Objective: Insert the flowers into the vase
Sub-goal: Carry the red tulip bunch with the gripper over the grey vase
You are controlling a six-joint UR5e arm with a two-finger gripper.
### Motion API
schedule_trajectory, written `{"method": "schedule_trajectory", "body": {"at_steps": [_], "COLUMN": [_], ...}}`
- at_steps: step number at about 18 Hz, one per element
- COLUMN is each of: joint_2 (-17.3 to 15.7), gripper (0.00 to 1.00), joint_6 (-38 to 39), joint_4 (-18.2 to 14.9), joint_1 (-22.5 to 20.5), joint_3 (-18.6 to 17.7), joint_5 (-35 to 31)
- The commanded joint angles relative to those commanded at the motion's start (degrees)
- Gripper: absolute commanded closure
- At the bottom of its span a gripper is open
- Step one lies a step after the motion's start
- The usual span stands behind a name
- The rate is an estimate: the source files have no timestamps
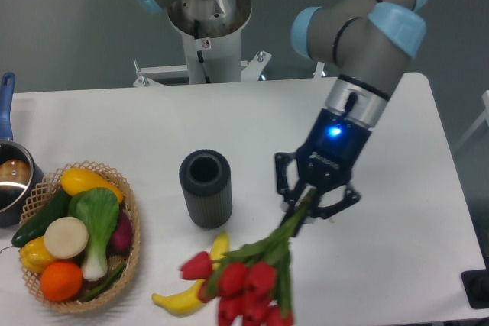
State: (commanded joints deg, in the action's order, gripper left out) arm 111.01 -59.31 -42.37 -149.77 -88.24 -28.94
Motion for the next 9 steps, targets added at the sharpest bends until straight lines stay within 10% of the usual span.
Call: {"method": "schedule_trajectory", "body": {"at_steps": [9], "joint_2": [0.18], "gripper": [0.74], "joint_6": [-18.46], "joint_4": [0.53], "joint_1": [-0.87], "joint_3": [-11.95], "joint_5": [29.0]}}
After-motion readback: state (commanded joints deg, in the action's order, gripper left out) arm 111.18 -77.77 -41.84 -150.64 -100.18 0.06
